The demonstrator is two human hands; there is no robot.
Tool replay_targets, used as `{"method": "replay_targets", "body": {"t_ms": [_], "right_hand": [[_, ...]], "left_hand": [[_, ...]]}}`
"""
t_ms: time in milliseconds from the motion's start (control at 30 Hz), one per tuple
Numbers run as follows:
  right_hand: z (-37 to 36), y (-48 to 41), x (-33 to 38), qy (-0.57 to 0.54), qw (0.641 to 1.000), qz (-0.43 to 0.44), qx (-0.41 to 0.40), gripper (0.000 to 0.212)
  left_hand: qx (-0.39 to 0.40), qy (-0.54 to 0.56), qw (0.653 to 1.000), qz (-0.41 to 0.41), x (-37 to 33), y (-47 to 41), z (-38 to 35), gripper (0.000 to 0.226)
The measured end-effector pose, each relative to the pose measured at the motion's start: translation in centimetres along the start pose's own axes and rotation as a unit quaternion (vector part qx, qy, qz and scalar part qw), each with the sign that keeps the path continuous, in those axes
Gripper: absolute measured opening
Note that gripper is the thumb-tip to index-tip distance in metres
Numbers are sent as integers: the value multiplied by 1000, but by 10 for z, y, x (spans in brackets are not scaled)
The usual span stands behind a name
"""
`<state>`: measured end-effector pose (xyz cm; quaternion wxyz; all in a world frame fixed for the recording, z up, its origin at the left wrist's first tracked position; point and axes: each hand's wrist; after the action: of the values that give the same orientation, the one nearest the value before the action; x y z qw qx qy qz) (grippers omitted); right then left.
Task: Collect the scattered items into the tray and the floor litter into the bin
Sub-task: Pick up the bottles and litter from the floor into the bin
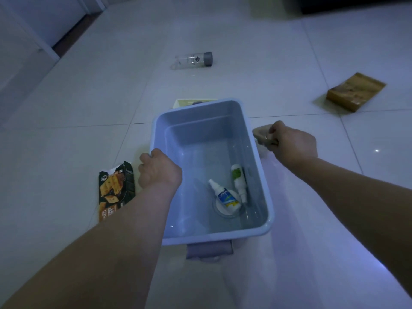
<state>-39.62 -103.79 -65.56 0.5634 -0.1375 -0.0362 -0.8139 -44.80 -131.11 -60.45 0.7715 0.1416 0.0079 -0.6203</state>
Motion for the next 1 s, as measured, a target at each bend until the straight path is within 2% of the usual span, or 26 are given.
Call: {"method": "replay_targets", "body": {"t_ms": [233, 333, 500, 633, 767, 900, 1000], "right_hand": [[49, -11, 16, -41, 985, 23, -166, 16], [62, -10, 29, -55, 980, 70, -178, 11], [60, 1, 53, -80, 968, 200, -126, 18], [46, 9, 61, -9, 977, 212, -30, 23], [41, 16, 69, 75, 965, 239, 74, 22], [37, 14, 75, 138, 953, 249, 99, 18], [34, 13, 81, 137, 954, 247, 104, 18]], "left_hand": [[14, -19, 1000, 12, -15, 8, -2, 51], [18, -17, 1000, 14, -18, 9, -2, 52], [22, 0, 1000, 9, -20, 10, -2, 53], [33, 10, 999, 4, -20, 12, 0, 54], [39, 18, 999, 6, -19, 12, 3, 55], [43, 24, 999, 8, -20, 11, 3, 55], [43, 23, 999, 8, -20, 11, 3, 55]]}}
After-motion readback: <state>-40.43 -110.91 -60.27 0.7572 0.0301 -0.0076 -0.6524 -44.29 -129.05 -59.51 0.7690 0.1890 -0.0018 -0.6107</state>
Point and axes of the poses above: each hand's wrist, its own y-axis away from the middle knuckle, its own z-axis out of the back of the hand, x = y × z, and after that the axes turned 1 degree about -x, right-handed
